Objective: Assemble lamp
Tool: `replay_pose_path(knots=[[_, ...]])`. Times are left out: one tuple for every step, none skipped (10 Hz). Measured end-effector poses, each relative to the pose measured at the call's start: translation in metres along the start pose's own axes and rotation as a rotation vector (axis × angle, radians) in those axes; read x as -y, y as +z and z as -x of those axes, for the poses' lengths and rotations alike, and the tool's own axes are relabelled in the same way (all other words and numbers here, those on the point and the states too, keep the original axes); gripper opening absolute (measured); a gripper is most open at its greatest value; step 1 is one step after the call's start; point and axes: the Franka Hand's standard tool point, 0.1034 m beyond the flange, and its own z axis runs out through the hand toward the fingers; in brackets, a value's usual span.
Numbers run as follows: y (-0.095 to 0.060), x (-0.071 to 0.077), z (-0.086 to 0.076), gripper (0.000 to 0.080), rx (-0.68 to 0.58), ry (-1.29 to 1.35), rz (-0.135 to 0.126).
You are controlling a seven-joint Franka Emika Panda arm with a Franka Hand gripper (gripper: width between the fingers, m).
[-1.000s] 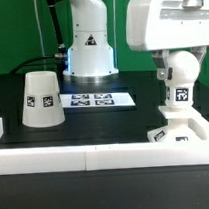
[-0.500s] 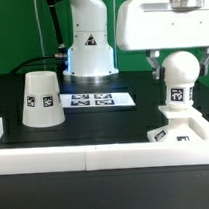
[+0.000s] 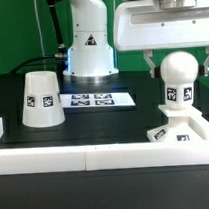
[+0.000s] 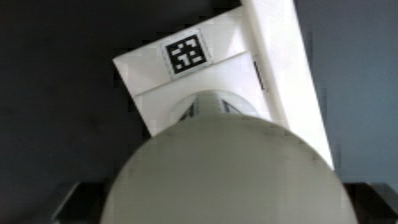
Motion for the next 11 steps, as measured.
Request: replay_pose_path(knots=[[0.0001,-0.0003,-0.0001,0.058,0.001,0.064,-0.001],[0.0001,-0.0002,-0.0001,0.058,0.002,0.097,-0.002],[0.0002,-0.0005,-0.0002,0.058,0.004,0.18,-0.006],[0.0003,-0.0005,-0.0002,0.058,0.005,0.231,-0.007],[0.0003,-0.0003,0.0,0.058,0.006,0.275,-0.007],[0.0007,0.0005,0.0015,0.058,0.012,0.417,-0.011],[0.0007,0.001,0.0019,0.058,0.018,0.526,-0.017],[0.0009,0.0011,0.002,0.058,0.031,0.638,-0.028],[0.0012,0.0005,0.0017,0.058,0.049,0.731,-0.038],[0.0016,0.0001,0.002,0.058,0.065,0.798,-0.042],[0.0021,0.0003,0.0023,0.058,0.08,0.889,-0.051]])
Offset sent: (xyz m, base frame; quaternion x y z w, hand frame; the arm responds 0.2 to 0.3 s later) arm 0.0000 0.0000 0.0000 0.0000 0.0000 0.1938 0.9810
